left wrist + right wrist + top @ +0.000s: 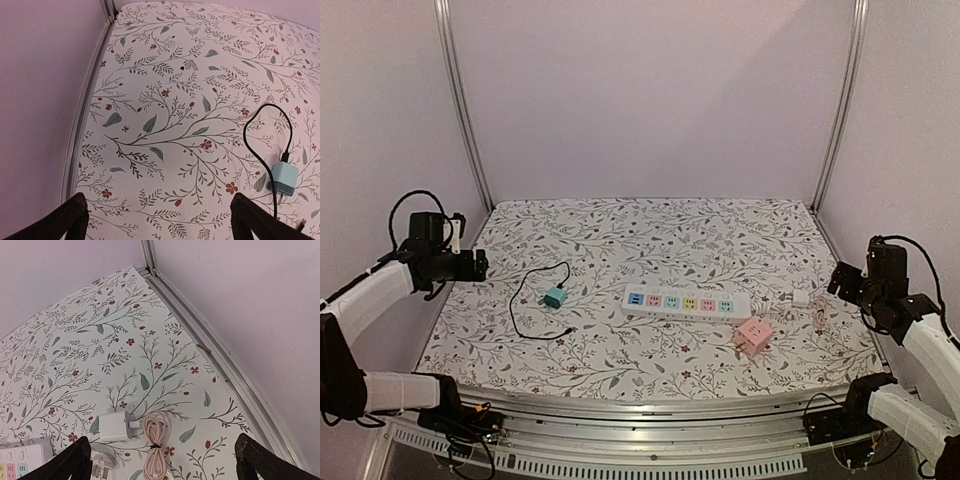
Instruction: Insert the plug
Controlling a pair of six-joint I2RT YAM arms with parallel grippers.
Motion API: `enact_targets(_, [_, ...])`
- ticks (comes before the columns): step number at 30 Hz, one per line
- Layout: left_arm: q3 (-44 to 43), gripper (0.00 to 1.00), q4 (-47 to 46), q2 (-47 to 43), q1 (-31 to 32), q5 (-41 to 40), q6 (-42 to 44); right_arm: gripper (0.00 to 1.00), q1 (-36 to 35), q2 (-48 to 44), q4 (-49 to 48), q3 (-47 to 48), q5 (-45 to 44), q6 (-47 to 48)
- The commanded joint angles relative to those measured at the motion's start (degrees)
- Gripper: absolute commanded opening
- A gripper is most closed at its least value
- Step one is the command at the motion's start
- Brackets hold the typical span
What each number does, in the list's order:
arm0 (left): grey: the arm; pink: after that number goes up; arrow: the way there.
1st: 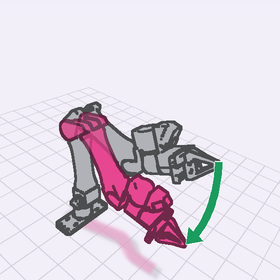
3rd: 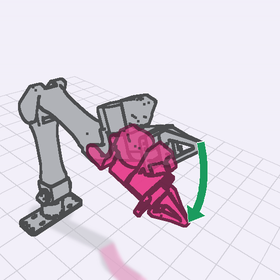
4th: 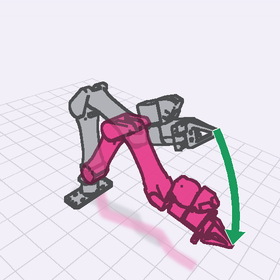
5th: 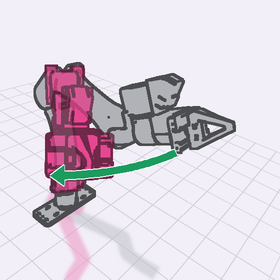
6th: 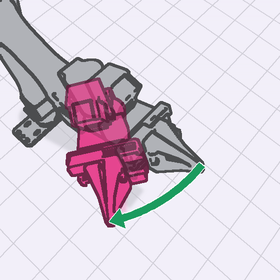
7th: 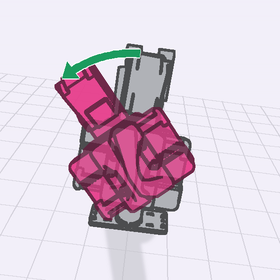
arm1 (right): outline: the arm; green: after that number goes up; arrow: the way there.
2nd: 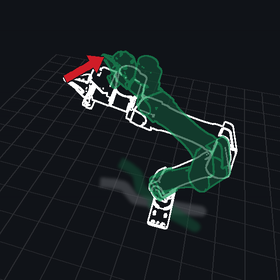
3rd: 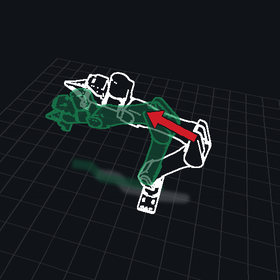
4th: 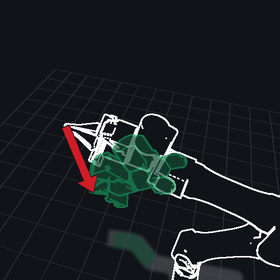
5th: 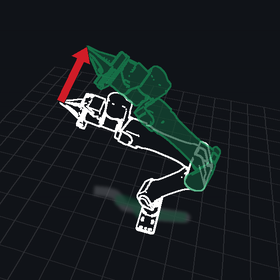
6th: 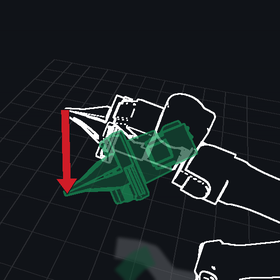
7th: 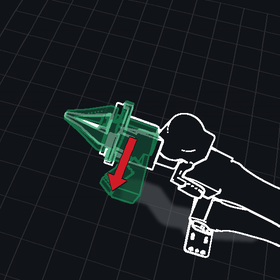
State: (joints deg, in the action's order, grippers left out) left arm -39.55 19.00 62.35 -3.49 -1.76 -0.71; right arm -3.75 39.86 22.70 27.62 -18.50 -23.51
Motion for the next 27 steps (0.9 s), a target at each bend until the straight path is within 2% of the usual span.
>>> enact_targets(1, [-3.84, 0.99, 1.07, 3.79, 0.20, -7.53, -0.41, 0.99, -0.12, 0.04, 0.30, -0.25, 0.05, 0.00])
enact_targets(6, [-16.29, 1.00, 11.96, 12.47, 0.20, -9.35, 3.40, 0.99, -0.11, 0.05, 0.30, 1.48, 1.58, 0.06])
enact_targets(12, [-29.09, 0.99, 22.51, 18.25, 3.08, -0.41, 7.57, 0.99, -0.12, 0.87, 2.50, 5.42, 4.24, 0.43])
enact_targets(14, [-31.93, 0.99, 28.26, 19.38, 10.46, -1.60, 9.59, 0.99, -0.10, 1.25, 3.15, 6.22, 5.81, 0.56])
enact_targets(18, [-31.80, 1.00, 32.20, 23.23, 28.98, -12.22, 10.59, 0.95, -0.12, 1.78, 0.78, 5.75, 10.02, 0.02])
enact_targets(20, [-32.07, 0.99, 34.86, 27.51, 34.54, -12.68, 9.03, 0.93, -0.14, 2.17, -0.85, 5.52, 11.83, -0.62])
enact_targets(24, [-37.15, 0.99, 41.92, 39.74, 37.94, -10.95, 3.63, 0.91, -0.16, 3.74, -0.84, 5.84, 14.38, -0.95])
enact_targets(27, [-40.10, 0.97, 43.34, 45.39, 38.16, -8.18, 2.33, 0.91, -0.13, 3.93, -0.28, 5.42, 14.19, -0.69])
